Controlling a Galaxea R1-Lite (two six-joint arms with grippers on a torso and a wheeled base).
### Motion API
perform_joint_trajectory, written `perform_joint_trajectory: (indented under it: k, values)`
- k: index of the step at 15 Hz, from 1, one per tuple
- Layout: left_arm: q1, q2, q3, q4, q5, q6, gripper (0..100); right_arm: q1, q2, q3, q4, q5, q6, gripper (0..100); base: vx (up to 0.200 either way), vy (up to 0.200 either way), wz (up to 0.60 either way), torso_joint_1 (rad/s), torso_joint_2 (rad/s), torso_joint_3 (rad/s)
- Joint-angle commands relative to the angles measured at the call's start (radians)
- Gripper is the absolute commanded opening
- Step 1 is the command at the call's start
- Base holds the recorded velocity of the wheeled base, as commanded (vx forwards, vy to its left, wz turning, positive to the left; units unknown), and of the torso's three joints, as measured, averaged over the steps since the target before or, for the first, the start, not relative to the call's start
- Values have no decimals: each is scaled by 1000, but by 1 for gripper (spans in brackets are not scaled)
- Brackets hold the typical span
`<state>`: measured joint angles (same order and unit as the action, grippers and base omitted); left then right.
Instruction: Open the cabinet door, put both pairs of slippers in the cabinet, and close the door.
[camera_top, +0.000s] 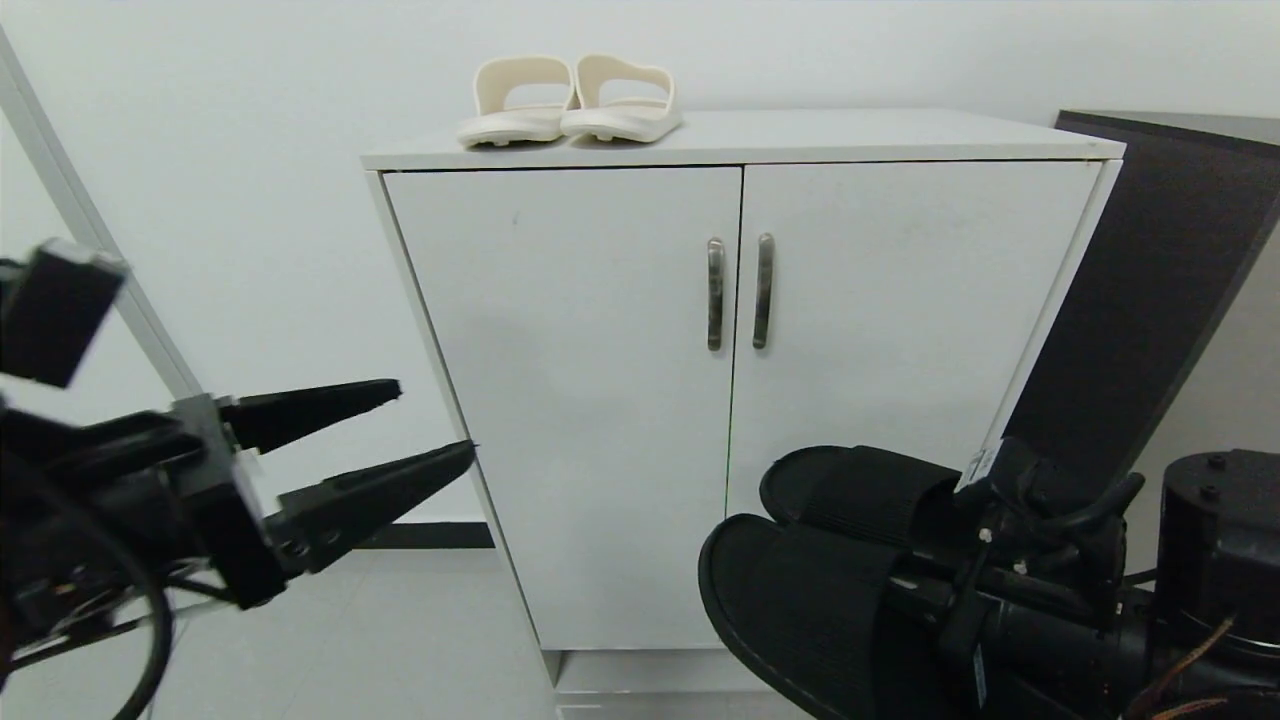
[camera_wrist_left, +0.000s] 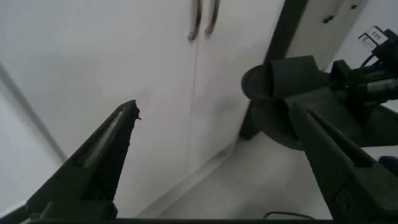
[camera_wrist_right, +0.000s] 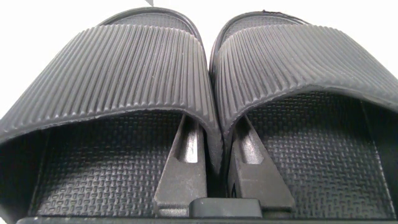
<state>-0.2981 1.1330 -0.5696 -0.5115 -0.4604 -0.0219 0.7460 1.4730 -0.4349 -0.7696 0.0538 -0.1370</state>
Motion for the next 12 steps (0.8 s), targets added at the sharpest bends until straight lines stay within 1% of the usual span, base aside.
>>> perform_joint_trajectory:
  k: [1,2,3,4,5,6,7,8,9,10,12]
  values:
    - [-56,174,-108,-27,3,-4,100,-13,29,-15,0,0,17,0,0,0,0,0,0,0]
    - [-85,225,-133,-53,3,-4,100,-16,35,-13,0,0,17,0,0,0,0,0,0,0]
    - [-107,237,-141,-67,3,-7,100,-16,35,-13,0,0,14,0,0,0,0,0,0,0]
    - [-177,263,-156,-91,3,-35,100,-16,36,-13,0,-2,14,0,0,0,0,0,0,0]
    - [-237,278,-179,-87,5,-53,100,-16,36,-13,0,-3,13,0,0,0,0,0,0,0]
    - [-273,312,-213,-87,5,-58,100,-14,36,-13,0,-3,11,0,0,0,0,0,0,0]
    - [-283,335,-236,-87,5,-58,100,-14,36,-11,0,-3,11,0,0,0,0,0,0,0]
    - [-289,381,-285,-84,0,-61,100,-16,44,-11,0,-3,11,0,0,0,0,0,0,0]
    - [-303,450,-365,-85,-15,-81,100,-25,50,-11,0,-3,13,0,0,0,0,0,0,0]
    - [-319,493,-412,-85,-30,-99,100,-27,50,-10,0,-3,13,0,0,0,0,0,0,0]
    - [-351,553,-492,-85,-38,-142,100,-28,46,2,0,-3,11,0,0,0,0,0,0,0]
